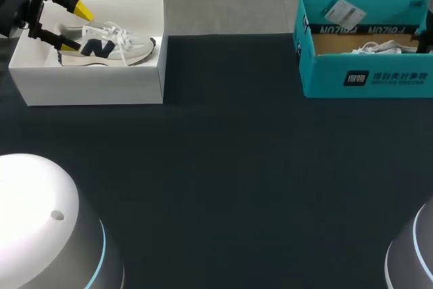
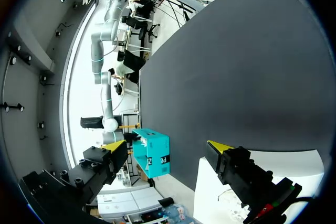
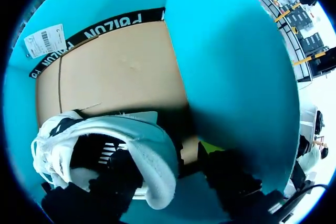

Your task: Take the shoe out of the shoebox, open the shoe tongue, remove and reinsert the insole, then place the shoe into the shoebox

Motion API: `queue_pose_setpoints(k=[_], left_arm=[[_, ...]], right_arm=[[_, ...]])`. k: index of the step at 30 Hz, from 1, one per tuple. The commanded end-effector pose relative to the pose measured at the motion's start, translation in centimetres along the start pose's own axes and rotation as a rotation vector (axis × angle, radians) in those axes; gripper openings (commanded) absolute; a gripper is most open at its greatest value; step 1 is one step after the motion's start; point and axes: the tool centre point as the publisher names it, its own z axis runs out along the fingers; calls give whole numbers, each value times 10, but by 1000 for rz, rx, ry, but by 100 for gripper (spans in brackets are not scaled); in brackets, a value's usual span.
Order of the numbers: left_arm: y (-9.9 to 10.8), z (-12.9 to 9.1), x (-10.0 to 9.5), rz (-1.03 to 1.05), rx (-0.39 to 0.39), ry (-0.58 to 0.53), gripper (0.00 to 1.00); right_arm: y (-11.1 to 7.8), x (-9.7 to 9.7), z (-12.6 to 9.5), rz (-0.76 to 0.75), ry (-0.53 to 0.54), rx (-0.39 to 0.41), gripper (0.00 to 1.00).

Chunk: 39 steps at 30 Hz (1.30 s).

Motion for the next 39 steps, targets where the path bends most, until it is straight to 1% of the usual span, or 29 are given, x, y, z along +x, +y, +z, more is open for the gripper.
queue_pose_setpoints(k=[1, 6, 8, 11, 17, 20, 26, 28, 30, 31, 39], left_arm=[[-1, 0, 0, 0, 0, 3, 100], [-1, 0, 0, 0, 0, 3, 100], [-1, 0, 0, 0, 0, 3, 100], [-1, 0, 0, 0, 0, 3, 100], [-1, 0, 0, 0, 0, 3, 100], [-1, 0, 0, 0, 0, 3, 100], [-1, 0, 0, 0, 0, 3, 100], [-1, 0, 0, 0, 0, 3, 100], [-1, 0, 0, 0, 0, 3, 100], [-1, 0, 0, 0, 0, 3, 100], [-1, 0, 0, 0, 0, 3, 100]], right_arm=[[-7, -7, -30, 4, 13, -5, 100], [-10, -12, -63, 1, 41, -11, 100], [-10, -13, -73, -8, 44, -29, 100], [-10, -17, -95, -7, 46, -56, 100], [-14, -32, -133, -7, 121, -59, 100], [-19, -39, -148, -14, 140, -60, 100], [-34, -43, -168, -28, 142, -62, 100], [-40, -43, -175, -38, 141, -46, 100], [-44, -43, -179, -48, 166, -14, 100], [-45, -43, -181, -45, 164, -21, 100], [-45, -43, -181, -45, 164, -21, 100]])
